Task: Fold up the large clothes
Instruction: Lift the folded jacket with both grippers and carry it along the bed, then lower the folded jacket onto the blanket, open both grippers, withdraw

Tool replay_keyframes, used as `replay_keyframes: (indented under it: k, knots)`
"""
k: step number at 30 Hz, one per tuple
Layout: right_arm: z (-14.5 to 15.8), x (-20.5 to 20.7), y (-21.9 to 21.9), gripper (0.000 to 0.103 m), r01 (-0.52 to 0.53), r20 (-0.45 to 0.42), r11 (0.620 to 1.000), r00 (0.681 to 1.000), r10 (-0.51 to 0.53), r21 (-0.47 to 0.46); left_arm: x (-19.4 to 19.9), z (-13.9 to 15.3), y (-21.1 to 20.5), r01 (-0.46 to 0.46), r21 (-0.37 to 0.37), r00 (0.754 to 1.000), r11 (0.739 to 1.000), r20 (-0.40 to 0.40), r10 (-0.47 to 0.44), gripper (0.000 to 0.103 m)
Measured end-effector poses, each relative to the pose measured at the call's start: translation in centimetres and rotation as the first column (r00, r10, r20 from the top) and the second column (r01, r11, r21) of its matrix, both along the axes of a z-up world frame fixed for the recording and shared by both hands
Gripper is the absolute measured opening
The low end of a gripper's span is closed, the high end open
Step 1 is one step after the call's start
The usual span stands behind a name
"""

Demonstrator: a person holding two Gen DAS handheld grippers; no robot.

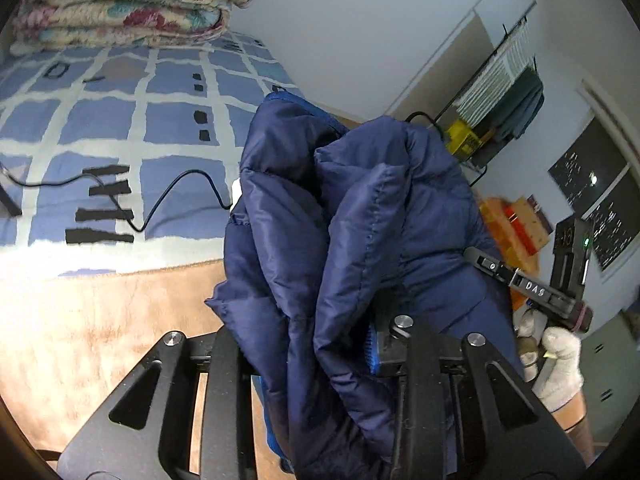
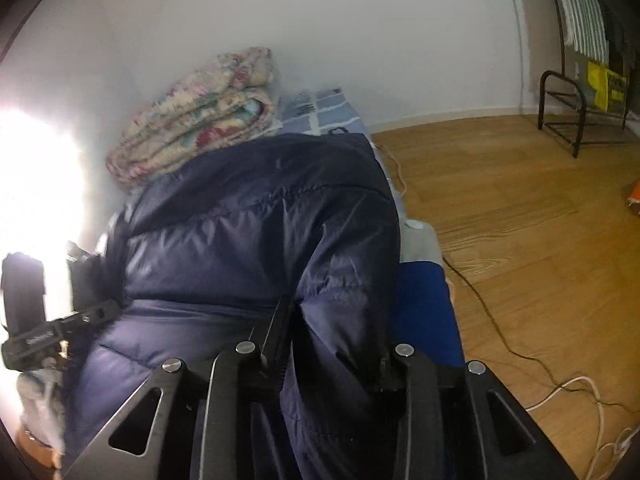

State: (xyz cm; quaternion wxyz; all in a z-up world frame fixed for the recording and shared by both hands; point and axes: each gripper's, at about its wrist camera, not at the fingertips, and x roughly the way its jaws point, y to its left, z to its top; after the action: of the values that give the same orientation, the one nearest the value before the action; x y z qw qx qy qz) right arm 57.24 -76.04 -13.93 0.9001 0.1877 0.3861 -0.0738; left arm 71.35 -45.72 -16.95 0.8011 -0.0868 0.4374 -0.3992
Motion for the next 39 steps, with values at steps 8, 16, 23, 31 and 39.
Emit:
replay_keyframes:
  k: [8,16,23,31,39]
  knots:
    - [-1.1,-0.5,-1.0,0.039,0.037,0.01,0.999,0.999,-0.038,0.017,-0.1,-1.1,1.3,-0.035,-0.09,0.999,0.995,-0.034,0.032,0.04]
    - [0.2,-1.0,-0.1,0.043,0.055,-0.012,0.996,0.998,-0.056,-0.072,-0.6,-0.1,2.8,-0.084,-0.093,0.996,0.992,-0.03,0.081,0.045]
    - [1.5,-2.1,0.4,0.043,0.084,-0.04,0.985,0.995,-0.091,-0.151,-1.5,0.8,3.6,-0.13,-0.051,0.992,0.99,-0.003,0.13,0.045]
    - [2.9,-2.9,1.1,0.043,0.119,-0.085,0.967,0.986,-0.141,-0.227,-2.7,1.8,5.4,-0.186,0.003,0.982,0.983,0.028,0.186,0.045]
    - [5.3,-5.2,2.5,0.044,0.167,-0.107,0.938,0.972,-0.208,-0.303,-5.5,4.1,9.0,-0.206,0.035,0.977,0.978,0.053,0.204,0.042]
